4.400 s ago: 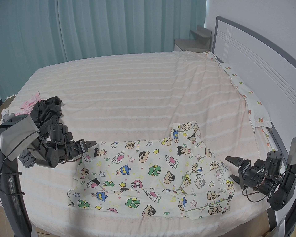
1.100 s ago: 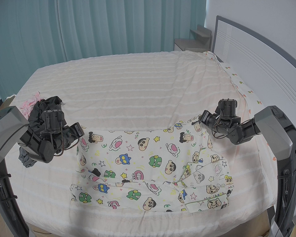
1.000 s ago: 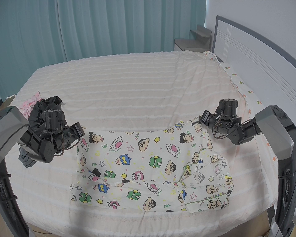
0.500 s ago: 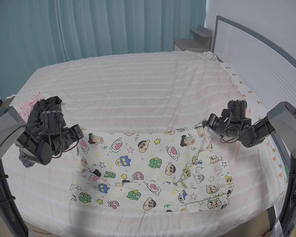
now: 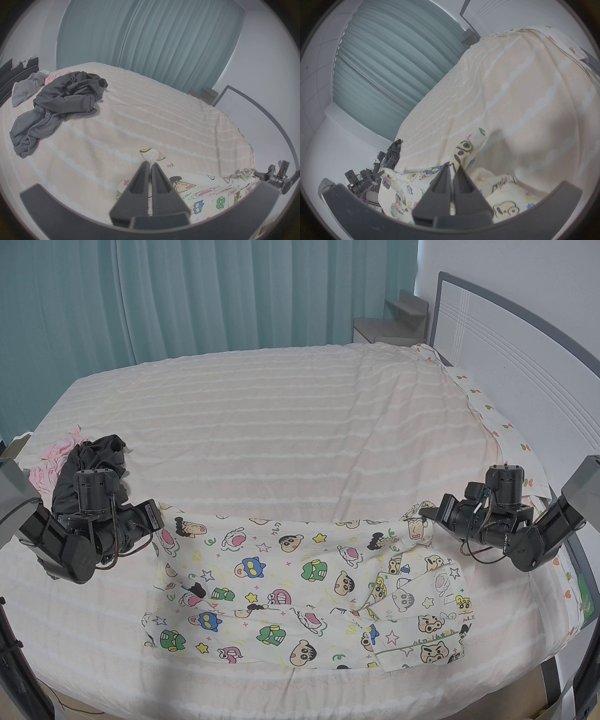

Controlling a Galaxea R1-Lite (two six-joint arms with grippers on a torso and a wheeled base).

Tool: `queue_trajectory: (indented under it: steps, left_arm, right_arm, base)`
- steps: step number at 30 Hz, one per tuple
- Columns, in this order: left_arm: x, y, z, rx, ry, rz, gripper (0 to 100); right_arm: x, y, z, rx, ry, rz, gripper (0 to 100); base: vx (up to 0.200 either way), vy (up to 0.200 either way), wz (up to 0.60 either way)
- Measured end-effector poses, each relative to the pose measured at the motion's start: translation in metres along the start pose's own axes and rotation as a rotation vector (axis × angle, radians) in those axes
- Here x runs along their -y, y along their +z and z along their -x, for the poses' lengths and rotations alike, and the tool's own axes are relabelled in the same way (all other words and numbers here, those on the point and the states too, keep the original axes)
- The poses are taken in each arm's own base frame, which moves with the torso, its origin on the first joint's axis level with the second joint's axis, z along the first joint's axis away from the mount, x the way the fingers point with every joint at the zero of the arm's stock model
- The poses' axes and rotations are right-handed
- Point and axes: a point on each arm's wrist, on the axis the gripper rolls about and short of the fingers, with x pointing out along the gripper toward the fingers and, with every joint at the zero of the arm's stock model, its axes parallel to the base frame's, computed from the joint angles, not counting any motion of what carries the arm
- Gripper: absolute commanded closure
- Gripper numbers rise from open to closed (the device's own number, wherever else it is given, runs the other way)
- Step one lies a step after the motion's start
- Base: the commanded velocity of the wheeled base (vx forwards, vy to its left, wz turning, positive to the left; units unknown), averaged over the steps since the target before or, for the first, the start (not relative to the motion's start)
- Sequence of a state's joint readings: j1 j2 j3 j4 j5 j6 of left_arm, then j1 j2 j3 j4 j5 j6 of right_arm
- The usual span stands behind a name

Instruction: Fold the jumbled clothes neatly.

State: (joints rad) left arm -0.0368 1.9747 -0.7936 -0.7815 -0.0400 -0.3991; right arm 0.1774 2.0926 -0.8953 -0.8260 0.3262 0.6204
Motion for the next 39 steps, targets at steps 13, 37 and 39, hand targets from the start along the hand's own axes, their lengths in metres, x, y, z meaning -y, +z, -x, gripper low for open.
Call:
queue_trajectory:
  steps: [13,37,39]
  left_arm:
    - [-0.005,-0.018,0.015,-0.016,-0.004,-0.020,100]
    - [-0.012,-0.063,0.023,-0.126,0.001,-0.029,100]
    - [-0.012,-0.064,0.024,-0.131,0.003,-0.029,100]
  right_arm:
    - [0.010,-0.041,0.044,-0.040,0.046,0.012,100]
    - [0.053,-0.126,0.075,-0.188,0.008,0.029,100]
    - [0.054,-0.129,0.077,-0.203,0.001,0.025,100]
  base:
    - [0.000,0.000,0.00]
    - [0.000,0.000,0.00]
    - [0.000,0.000,0.00]
